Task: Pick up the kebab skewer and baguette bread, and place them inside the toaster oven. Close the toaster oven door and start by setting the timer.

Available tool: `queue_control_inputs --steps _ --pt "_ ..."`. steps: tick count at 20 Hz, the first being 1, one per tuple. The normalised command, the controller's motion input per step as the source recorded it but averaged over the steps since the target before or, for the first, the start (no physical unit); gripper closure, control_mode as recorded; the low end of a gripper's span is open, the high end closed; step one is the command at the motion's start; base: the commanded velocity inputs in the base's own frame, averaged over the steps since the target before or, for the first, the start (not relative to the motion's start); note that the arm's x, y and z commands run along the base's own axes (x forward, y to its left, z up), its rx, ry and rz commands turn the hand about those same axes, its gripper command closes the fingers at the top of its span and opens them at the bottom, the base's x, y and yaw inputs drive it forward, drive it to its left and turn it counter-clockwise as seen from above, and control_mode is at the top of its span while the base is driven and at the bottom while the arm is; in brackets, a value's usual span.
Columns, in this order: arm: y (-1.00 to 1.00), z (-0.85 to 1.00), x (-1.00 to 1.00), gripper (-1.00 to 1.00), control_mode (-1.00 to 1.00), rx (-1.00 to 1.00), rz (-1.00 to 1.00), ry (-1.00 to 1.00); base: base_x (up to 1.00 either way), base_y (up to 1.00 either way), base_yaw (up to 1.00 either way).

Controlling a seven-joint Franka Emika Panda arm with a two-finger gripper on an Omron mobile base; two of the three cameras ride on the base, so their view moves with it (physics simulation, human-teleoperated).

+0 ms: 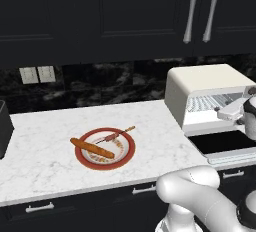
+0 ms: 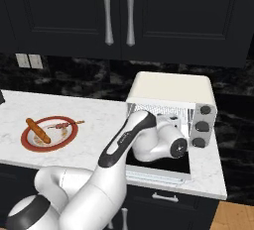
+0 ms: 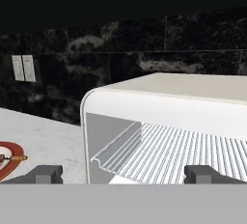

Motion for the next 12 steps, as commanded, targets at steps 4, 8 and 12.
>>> queue_control_inputs --steps 4,8,12 --pt "-0.11 0.0 0.09 -1.0 -1.0 0.07 0.0 -0.05 0.0 0.0 0.0" --pt "-0.01 -0.14 0.17 -1.0 -1.0 0.03 0.0 -0.01 0.0 0.0 0.0" --pt "0.0 -0.09 0.29 -1.0 -1.0 0.02 0.0 0.0 0.0 0.0 0.0"
